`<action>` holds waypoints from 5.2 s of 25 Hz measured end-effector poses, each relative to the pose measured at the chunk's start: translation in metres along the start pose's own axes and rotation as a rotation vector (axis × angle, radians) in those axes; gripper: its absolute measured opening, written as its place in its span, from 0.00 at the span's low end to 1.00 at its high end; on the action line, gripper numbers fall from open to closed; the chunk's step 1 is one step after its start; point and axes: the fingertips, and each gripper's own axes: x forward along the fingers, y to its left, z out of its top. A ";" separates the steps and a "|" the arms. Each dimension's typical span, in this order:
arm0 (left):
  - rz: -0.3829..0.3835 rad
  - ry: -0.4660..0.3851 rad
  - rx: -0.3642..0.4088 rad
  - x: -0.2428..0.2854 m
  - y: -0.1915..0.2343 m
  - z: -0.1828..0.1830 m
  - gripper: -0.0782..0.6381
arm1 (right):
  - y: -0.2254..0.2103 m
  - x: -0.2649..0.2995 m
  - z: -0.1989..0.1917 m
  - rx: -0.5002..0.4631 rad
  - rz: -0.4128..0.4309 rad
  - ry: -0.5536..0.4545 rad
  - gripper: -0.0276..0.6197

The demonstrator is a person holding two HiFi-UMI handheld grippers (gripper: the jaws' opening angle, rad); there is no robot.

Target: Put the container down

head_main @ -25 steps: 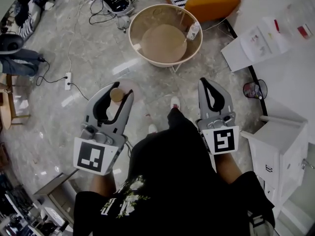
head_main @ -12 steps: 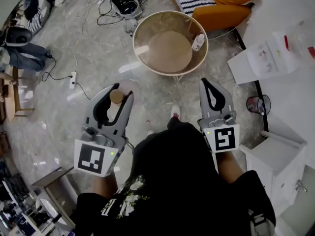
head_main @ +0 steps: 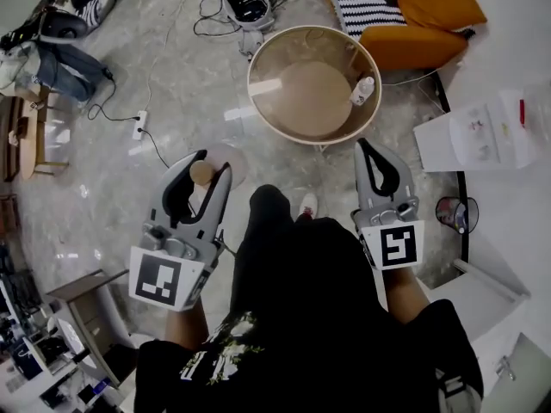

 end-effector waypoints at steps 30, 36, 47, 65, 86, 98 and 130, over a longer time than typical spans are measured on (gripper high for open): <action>-0.300 0.011 0.045 0.250 0.130 0.042 0.31 | -0.115 0.191 0.001 0.000 -0.233 0.096 0.04; -0.414 0.002 0.062 0.302 0.155 0.055 0.31 | -0.135 0.233 0.002 0.011 -0.323 0.114 0.04; -0.634 0.049 0.143 0.415 0.186 0.040 0.31 | -0.175 0.302 -0.024 0.051 -0.505 0.212 0.04; -0.463 0.092 0.071 0.523 0.125 -0.003 0.31 | -0.264 0.335 -0.128 0.132 -0.268 0.252 0.04; -0.448 0.157 0.045 0.614 0.114 -0.164 0.31 | -0.262 0.385 -0.291 0.183 -0.165 0.394 0.04; -0.543 0.214 0.104 0.646 0.096 -0.259 0.31 | -0.248 0.378 -0.382 0.270 -0.231 0.440 0.04; -0.563 0.319 0.141 0.677 0.059 -0.450 0.31 | -0.194 0.368 -0.567 0.366 -0.235 0.482 0.04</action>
